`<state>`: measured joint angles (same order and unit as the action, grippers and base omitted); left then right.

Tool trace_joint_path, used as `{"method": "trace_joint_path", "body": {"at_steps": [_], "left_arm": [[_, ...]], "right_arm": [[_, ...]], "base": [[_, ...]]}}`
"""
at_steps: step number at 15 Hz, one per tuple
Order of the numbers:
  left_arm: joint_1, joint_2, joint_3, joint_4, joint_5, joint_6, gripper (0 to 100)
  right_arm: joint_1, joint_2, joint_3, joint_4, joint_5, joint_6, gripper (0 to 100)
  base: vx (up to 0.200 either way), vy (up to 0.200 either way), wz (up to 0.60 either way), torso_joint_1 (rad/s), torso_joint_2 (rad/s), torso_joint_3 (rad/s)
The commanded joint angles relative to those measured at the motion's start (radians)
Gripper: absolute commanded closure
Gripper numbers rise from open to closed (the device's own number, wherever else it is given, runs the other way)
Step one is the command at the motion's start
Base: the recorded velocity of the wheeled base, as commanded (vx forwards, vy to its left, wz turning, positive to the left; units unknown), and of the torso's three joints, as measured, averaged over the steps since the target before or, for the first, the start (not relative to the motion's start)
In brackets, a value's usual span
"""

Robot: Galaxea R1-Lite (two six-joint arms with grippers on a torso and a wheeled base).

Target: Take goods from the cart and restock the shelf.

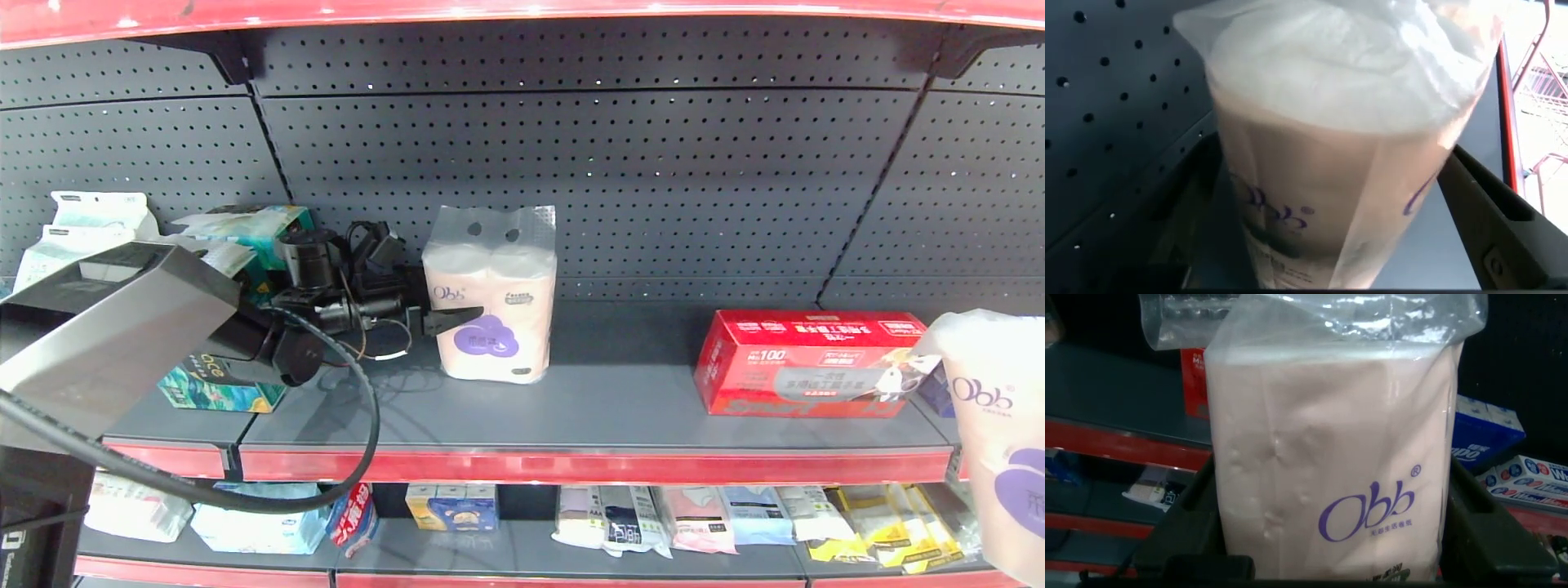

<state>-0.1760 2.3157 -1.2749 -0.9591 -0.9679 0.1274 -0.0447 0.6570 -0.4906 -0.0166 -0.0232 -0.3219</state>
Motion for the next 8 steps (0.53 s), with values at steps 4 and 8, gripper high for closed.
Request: {"method": "trace_joint_path", "body": {"at_steps": [4, 8], "left_arm": [[-0.010, 0.022, -0.017, 0.000, 0.000, 0.000, 0], [-0.022, 0.027, -0.021, -0.001, 0.000, 0.000, 0]], "right_arm": [[0.000, 0.007, 0.000, 0.000, 0.002, 0.000, 100], [0.000, 0.004, 0.001, 0.000, 0.000, 0.000, 100]], "base": [[0.000, 0.000, 0.00, 0.000, 0.00, 0.000], [0.000, 0.000, 0.00, 0.000, 0.00, 0.000]]}}
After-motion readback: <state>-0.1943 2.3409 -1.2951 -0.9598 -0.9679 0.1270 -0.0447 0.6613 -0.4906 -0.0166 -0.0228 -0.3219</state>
